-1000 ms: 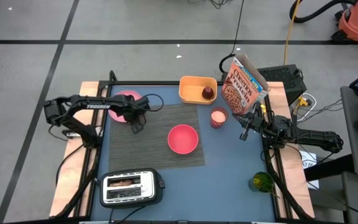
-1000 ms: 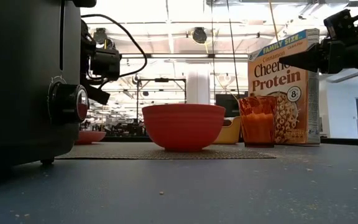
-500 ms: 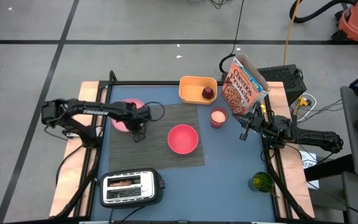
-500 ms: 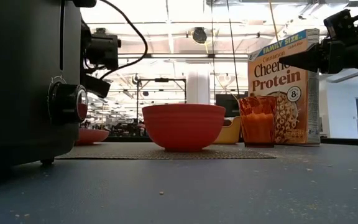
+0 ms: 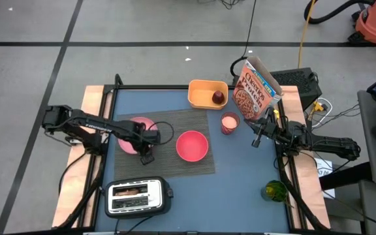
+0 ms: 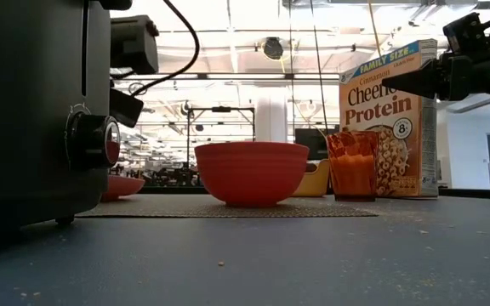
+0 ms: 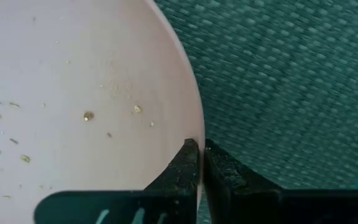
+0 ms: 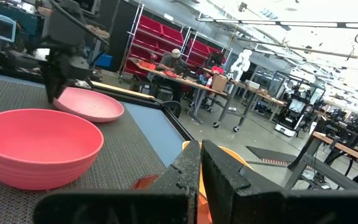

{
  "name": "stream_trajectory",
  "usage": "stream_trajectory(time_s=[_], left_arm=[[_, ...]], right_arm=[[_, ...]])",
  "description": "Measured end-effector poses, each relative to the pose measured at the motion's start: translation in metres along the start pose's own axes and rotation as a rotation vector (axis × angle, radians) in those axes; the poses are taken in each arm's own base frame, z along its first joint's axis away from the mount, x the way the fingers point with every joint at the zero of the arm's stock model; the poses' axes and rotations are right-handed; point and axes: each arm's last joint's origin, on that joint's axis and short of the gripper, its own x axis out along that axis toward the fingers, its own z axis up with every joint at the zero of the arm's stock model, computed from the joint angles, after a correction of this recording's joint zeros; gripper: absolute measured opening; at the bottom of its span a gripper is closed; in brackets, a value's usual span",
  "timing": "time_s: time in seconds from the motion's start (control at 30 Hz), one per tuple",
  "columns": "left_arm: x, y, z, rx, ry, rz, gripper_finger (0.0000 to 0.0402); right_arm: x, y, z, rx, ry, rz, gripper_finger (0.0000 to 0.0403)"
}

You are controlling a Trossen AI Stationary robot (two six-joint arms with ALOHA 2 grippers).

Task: Arrange a breakfast setting
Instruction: Put the pink plate on the gray table mat, then pour the cereal into the dark pink bowl

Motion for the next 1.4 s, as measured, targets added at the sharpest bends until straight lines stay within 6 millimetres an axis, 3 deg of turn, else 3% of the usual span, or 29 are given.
stream_trajectory(time_s=[0.33, 0.73, 1.23, 1.4], left_arm=[[0.000, -0.029, 0.003, 0.062, -0.142, -0.119, 0.0010], [0.001, -0.042, -0.004, 0.176, -0.157, -0.133, 0.0014], [0.001, -0.045, -0.005, 0.173, -0.171, -0.148, 0.0129], [0.000, -0.047, -0.002, 0.164, -0.197, -0.162, 0.0139]], right_arm=[[0.000, 0.000, 0.000, 0.000, 0.000, 0.000, 0.0011], [0.000, 0.000, 0.000, 0.000, 0.000, 0.000, 0.0011], [0.000, 0.000, 0.000, 0.007, 0.000, 0.000, 0.0011], [0.000, 0.000, 0.000, 0.173, 0.000, 0.001, 0.0011]])
